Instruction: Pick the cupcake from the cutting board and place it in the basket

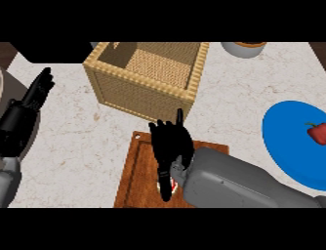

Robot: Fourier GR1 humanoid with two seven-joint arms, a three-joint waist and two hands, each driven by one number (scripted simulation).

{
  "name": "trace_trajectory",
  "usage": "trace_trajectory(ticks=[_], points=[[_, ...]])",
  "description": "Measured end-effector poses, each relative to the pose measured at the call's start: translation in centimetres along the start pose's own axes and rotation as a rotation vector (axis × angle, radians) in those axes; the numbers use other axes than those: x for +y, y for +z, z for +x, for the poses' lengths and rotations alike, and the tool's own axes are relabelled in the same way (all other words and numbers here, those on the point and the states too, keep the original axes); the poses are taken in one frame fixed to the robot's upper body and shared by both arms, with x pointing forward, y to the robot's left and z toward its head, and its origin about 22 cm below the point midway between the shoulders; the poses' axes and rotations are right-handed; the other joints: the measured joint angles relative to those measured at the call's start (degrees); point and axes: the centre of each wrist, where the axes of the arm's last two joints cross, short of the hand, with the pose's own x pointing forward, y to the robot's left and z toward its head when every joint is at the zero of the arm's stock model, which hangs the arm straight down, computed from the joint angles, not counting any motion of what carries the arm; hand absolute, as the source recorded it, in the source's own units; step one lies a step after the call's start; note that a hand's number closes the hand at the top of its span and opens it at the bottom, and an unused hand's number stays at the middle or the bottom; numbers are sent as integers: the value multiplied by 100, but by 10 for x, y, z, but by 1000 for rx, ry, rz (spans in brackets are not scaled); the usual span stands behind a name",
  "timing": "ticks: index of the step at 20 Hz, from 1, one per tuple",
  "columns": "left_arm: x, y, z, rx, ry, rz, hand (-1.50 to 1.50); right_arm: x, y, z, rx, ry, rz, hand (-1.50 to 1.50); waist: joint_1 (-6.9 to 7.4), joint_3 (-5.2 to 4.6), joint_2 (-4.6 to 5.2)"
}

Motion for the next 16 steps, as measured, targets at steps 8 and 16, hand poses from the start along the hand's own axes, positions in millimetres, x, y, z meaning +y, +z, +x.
trace_trajectory(ticks=[8, 16], points=[[-4, -4, 3, -1, -4, -2, 0, 27, -9, -13, 33, -49, 37, -150, -7, 15, 74], [-2, 0, -1, -13, -12, 1, 0, 49, -15, -17, 62, -62, 57, -150, 5, 16, 86]])
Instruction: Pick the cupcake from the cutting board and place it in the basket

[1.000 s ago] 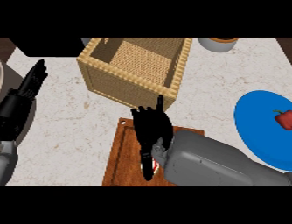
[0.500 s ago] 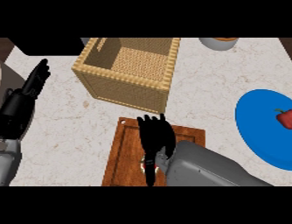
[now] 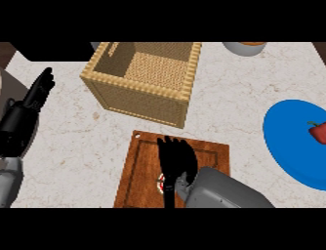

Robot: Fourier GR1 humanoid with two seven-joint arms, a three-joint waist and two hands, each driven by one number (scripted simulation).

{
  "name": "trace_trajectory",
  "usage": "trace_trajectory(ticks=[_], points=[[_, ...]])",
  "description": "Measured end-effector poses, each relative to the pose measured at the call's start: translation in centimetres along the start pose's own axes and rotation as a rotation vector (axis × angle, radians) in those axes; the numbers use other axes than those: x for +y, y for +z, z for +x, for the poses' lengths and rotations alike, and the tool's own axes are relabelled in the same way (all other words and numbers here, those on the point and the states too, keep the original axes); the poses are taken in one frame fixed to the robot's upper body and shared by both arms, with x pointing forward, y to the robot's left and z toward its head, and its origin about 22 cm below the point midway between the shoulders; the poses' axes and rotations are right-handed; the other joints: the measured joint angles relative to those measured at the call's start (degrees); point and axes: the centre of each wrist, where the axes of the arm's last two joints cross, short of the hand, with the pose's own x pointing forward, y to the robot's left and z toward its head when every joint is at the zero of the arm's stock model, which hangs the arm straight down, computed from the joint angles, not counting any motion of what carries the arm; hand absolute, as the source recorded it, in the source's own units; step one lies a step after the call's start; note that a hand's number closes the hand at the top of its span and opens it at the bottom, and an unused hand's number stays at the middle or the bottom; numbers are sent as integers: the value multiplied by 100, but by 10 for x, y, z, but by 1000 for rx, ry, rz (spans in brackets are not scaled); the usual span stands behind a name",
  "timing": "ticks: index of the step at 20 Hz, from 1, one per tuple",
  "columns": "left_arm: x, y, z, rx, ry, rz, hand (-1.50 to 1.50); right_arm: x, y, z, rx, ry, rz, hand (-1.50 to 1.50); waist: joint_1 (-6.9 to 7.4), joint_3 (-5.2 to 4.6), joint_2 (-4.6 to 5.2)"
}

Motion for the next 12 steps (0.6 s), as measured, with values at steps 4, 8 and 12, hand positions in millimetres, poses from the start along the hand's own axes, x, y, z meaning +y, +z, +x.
trace_trajectory(ticks=[4, 8, 12], points=[[3, 0, 2, 4, 1, 2, 0, 2, -6, -3, 18, -10, -5, -150, 7, 1, 1], [4, 1, 7, 9, 6, 0, 0, 12, -11, -8, 35, -9, 4, -150, 10, 2, 0], [-1, -2, 1, 11, 7, -2, 0, 10, -14, -7, 37, -40, 0, 150, 0, -1, -3]])
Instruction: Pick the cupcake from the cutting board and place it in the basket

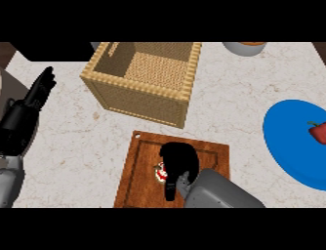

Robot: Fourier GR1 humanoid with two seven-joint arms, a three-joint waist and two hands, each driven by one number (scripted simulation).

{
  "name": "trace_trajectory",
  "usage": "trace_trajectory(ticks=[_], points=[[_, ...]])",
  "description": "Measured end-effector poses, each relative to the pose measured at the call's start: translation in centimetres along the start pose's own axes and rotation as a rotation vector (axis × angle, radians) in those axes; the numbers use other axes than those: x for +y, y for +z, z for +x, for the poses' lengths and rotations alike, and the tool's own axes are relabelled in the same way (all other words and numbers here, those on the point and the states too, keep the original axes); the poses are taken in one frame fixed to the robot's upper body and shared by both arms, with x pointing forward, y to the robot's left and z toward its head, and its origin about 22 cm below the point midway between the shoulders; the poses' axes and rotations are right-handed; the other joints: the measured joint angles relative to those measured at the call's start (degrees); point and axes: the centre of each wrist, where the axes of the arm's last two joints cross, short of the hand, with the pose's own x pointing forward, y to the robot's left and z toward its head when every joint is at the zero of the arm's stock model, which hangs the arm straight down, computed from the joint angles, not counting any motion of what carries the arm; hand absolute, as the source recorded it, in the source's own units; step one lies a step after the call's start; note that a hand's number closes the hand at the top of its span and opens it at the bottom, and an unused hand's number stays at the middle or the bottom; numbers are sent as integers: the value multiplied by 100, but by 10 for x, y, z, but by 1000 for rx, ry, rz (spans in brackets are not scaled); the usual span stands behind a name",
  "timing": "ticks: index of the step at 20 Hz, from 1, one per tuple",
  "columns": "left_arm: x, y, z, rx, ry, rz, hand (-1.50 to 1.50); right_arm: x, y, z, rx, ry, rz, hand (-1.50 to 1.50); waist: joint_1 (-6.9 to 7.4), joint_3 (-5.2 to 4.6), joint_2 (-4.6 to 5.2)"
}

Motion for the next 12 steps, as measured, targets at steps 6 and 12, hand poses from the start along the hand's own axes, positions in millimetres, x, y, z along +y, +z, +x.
trace_trajectory(ticks=[6, 12], points=[[-1, 1, 5, -2, -4, -2, 0, 3, -10, -6, -15, 25, -30, 150, 22, 10, -26], [0, 5, 5, -7, -1, 1, 0, -3, -19, -20, -18, 65, -103, 150, 33, 14, -38]])
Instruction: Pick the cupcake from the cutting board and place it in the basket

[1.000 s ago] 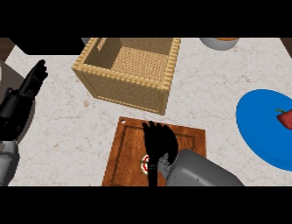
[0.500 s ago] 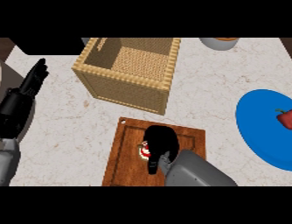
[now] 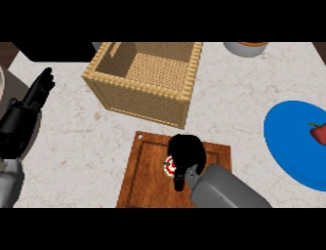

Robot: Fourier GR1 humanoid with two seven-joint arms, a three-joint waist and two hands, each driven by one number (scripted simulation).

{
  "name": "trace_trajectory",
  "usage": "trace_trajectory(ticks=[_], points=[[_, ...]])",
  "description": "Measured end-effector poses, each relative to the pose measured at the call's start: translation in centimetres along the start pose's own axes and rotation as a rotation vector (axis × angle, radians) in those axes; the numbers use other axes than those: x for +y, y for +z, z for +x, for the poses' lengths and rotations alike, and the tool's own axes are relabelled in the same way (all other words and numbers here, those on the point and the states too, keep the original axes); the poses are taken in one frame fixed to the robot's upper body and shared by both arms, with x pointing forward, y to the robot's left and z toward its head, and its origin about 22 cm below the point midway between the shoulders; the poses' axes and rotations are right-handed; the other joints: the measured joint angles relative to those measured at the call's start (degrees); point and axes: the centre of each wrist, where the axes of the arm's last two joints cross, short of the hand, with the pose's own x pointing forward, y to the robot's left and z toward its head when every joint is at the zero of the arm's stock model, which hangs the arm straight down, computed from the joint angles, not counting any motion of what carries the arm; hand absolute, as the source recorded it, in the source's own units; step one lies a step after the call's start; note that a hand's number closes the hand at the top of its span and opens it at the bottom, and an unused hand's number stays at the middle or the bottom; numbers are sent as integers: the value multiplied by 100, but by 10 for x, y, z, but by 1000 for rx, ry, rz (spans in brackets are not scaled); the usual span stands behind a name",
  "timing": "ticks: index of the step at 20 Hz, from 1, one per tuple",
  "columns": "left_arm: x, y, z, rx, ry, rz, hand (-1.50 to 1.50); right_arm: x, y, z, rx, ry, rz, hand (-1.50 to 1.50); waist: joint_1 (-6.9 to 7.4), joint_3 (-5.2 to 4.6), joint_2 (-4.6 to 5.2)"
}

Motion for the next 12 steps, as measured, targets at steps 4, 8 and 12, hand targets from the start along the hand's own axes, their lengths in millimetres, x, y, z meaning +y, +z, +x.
trace_trajectory(ticks=[4, 8, 12], points=[[0, -1, 0, 2, -6, 9, 0, -36, -26, -93, 123, -7, -120, 150, -37, 5, 46], [-1, -3, 5, -11, -2, 2, 0, -73, -37, -179, 225, -13, -261, 150, 22, 3, 86], [0, -6, 4, -15, -4, 0, 0, -98, -41, -222, 269, -23, -416, 150, 54, -1, 95]])
